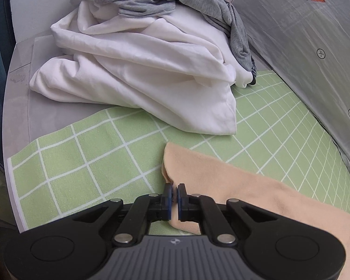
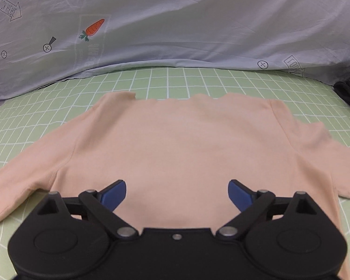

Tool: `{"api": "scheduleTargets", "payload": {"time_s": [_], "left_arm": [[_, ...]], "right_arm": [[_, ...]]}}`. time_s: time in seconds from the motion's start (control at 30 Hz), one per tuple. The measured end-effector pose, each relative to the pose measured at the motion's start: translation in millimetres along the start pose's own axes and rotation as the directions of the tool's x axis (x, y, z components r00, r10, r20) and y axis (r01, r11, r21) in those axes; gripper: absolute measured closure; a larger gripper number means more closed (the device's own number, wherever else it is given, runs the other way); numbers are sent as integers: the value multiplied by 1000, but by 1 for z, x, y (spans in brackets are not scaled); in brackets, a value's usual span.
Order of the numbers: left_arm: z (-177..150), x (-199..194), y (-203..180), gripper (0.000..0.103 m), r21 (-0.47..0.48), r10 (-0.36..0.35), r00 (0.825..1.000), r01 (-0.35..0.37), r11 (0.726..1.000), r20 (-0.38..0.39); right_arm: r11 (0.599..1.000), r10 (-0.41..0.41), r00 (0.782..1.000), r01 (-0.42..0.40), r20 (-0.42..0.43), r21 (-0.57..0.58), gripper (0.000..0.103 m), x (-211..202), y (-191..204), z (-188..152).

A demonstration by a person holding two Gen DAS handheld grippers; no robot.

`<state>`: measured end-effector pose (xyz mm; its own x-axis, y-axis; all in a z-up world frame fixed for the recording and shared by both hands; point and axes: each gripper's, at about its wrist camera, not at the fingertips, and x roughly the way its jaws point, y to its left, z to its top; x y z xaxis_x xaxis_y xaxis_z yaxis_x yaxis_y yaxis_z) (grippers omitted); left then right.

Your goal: Fold clothes

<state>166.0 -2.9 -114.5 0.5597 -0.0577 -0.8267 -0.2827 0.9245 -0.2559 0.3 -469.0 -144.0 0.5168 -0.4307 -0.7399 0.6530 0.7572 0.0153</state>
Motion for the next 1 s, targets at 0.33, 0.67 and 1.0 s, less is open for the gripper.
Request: {"api": "scheduleTargets", "payload": {"time_s": [0.33,0.67,1.0], "left_arm": [[-24,-34,-116,98,259,-389,917,397,881,-84],[-89,-54,-185,72,540,-414,863,505,673,-291],[-57,-25,-132,66,477,-131,976,199,856,-172]], "right_arm": [[993,-29,998,35,-51,109,7,-45,-41,-44],[977,62,997,-52,-43,209,12,-50,-52,-35],[956,289,954,-284,-75,66,56,-39,36,-5]]}}
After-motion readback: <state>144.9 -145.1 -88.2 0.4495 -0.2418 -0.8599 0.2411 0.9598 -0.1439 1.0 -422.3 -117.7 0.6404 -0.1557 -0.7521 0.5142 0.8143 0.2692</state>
